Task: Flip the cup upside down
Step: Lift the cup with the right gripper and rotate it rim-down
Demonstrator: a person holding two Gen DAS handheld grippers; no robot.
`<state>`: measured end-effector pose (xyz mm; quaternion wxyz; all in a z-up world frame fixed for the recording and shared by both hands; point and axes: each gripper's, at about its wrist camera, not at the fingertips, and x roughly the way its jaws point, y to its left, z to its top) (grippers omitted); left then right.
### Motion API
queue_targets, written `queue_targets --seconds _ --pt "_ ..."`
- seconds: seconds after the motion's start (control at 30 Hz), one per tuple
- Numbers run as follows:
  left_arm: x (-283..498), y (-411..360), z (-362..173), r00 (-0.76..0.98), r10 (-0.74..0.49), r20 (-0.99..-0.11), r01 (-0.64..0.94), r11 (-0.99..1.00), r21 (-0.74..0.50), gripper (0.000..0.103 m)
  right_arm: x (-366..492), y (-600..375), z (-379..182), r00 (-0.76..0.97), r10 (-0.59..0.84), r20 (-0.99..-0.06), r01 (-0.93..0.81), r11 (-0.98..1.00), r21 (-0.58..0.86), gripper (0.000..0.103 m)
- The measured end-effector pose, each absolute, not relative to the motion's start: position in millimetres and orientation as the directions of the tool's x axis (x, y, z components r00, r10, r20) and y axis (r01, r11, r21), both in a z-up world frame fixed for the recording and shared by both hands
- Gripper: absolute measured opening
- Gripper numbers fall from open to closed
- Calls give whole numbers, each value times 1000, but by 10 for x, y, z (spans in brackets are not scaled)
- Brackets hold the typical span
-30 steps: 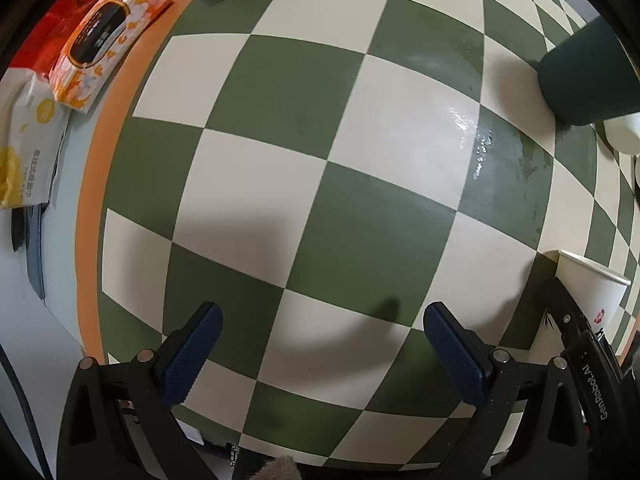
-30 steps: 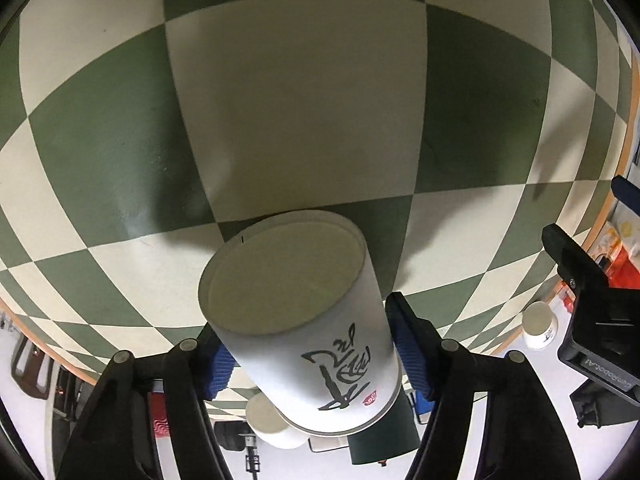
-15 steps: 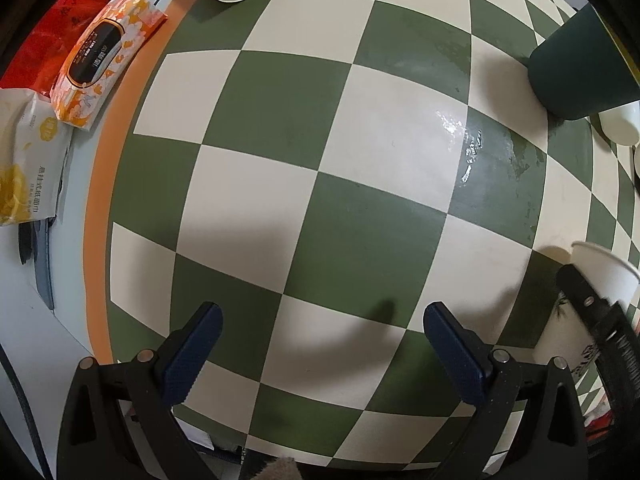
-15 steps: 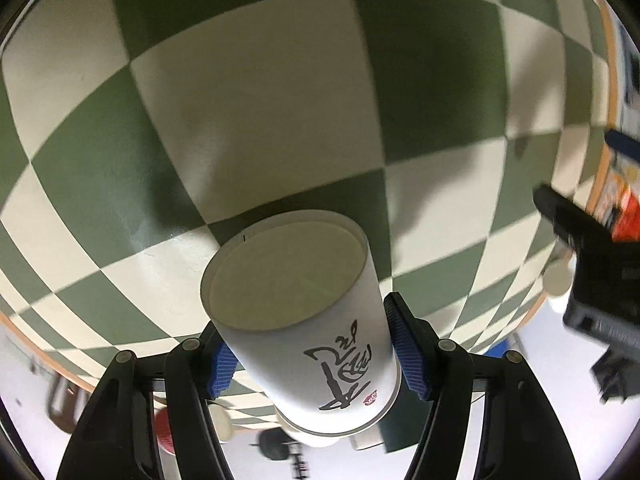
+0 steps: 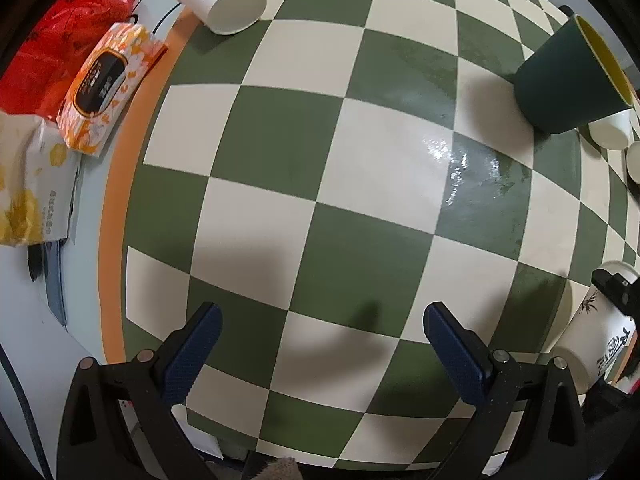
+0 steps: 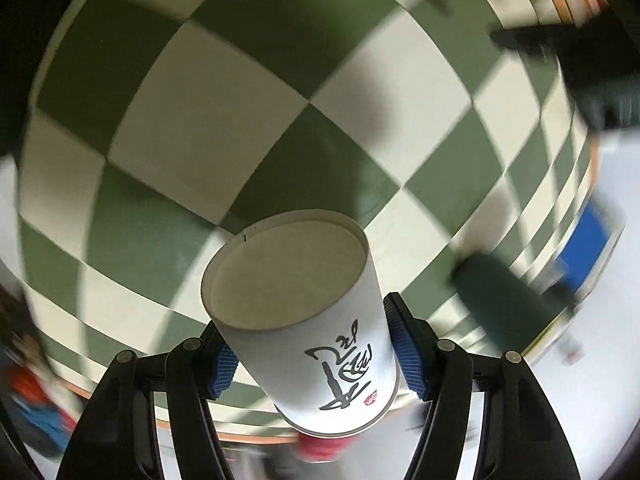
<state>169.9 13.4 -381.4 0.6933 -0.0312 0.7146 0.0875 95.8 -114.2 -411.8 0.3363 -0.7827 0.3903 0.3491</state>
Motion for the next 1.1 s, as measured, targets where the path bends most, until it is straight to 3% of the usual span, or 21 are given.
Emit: queue_targets --seconds 0.2,0.43,0.77,1.1 --pt "1801 122 -3697 -26 81 -996 -137 987 84 103 1429 -1104 -4035 242 -445 -862 -970 -85 -229 68" --pt "1769 -12 -3573 -16 87 -996 -107 990 88 103 1795 -1167 -3954 27 -394 -919 -933 320 -164 68" --pt "1735 -194 -3480 0 91 -996 -72 993 91 103 2214 -1518 -4051 -237 -258 -936 -687 726 -27 68" --pt "1681 -328 -3460 1 90 -996 -44 995 90 103 2511 -2084 -4231 -377 -146 -915 -391 920 15 68"
